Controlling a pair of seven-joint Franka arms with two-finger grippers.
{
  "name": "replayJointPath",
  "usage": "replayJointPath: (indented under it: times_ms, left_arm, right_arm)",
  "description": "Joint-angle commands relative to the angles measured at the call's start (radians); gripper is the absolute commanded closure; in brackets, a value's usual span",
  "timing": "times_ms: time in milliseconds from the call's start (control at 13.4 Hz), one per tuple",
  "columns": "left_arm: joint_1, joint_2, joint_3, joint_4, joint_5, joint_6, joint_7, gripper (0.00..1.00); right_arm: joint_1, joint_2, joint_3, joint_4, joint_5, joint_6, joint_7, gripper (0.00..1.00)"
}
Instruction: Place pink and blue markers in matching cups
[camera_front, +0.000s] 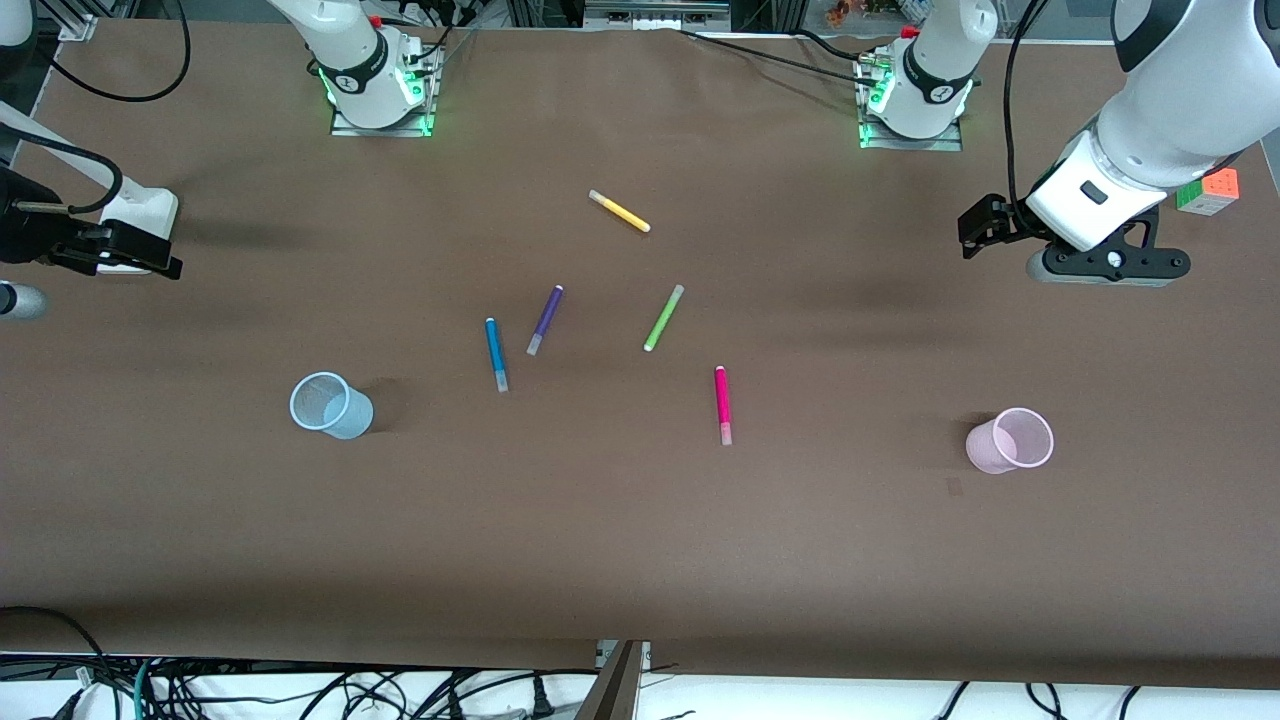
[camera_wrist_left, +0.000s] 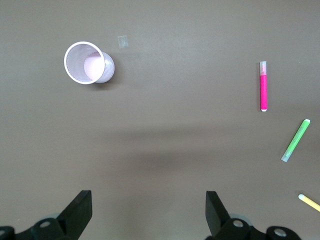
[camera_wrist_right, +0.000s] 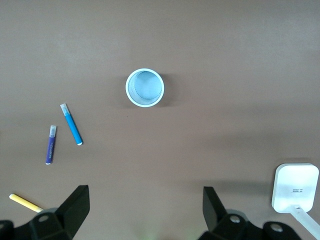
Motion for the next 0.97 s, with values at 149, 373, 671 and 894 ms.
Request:
replayJointPath:
  times_ms: [149, 373, 671, 894]
  left_arm:
    - [-0.006, -0.012, -0.001, -0.005, -0.006, -0.010, -0.011, 0.00]
    - [-0.006, -0.012, -0.001, -0.005, -0.006, -0.008, -0.011, 0.00]
    - [-0.006, -0.008, -0.003, 0.004, -0.013, -0.008, -0.015, 0.00]
    - [-0.010, 0.030, -0.030, 0.021, -0.020, 0.013, -0.073, 0.00]
  right_arm:
    - [0.005, -0.004, -0.010, -0.002, 0.011, -0.001, -0.005, 0.00]
    - [0.009, -0.001, -0.007, -0.002, 0.012, 0.006, 0.000, 0.00]
    - [0.020, 0.033, 0.002, -0.002, 0.023, 0.024, 0.010, 0.00]
    - [0.087, 0.094, 0.013, -0.003, 0.029, 0.059, 0.004, 0.00]
